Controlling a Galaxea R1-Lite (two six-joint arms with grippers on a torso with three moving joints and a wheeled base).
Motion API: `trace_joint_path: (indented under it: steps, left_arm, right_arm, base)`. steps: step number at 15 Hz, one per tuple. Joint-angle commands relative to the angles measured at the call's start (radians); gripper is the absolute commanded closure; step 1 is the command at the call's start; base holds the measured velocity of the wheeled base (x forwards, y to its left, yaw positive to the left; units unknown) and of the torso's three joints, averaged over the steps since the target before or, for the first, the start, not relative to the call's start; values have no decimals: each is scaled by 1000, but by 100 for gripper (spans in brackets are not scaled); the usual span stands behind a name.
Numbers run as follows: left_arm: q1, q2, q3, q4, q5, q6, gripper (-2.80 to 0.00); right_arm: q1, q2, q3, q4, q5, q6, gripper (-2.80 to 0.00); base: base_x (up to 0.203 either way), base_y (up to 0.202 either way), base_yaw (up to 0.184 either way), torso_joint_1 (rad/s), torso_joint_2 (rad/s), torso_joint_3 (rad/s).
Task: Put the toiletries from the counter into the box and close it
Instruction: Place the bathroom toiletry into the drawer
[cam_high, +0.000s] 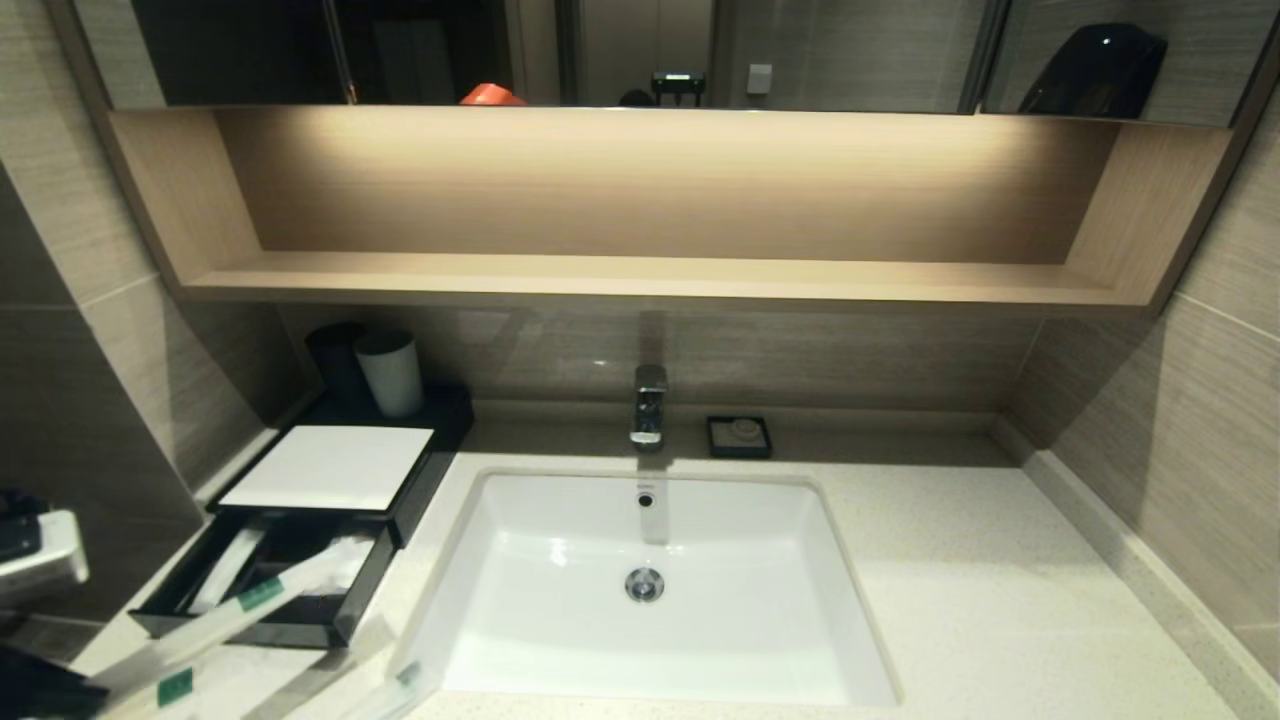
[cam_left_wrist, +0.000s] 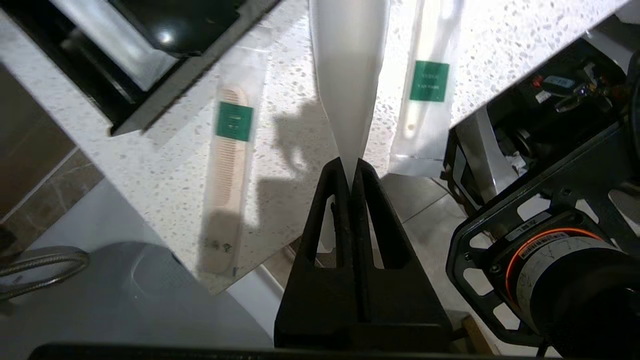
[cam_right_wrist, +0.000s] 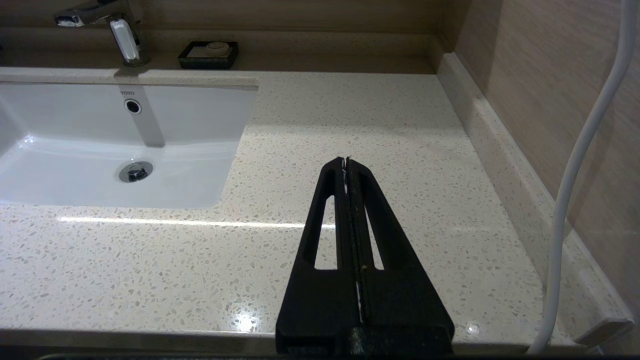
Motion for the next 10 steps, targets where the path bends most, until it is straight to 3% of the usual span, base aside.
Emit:
trace_joint_path:
  steps: [1,3,6,8,10]
  left_arm:
    - [2,9,-137,80,-5,-38,0]
    - [3,25,-258,212,-11,-86,0]
    - [27,91,-419,434,-40,-109,0]
    - [53,117,-483,511,-43,-112,0]
    - [54,96,-484,514,-41,-112,0]
  right_arm:
    - [0,0,0,0,0,0,0]
    - [0,0,0,0,0,0,0]
    - [0,0,0,0,0,0,0]
    - [0,0,0,0,0,0,0]
    - [0,0,0,0,0,0,0]
  base:
    - [0,0,0,0,0,0]
    - [0,0,0,0,0,0]
    - [0,0,0,0,0,0]
    - [0,0,0,0,0,0]
    - [0,0,0,0,0,0]
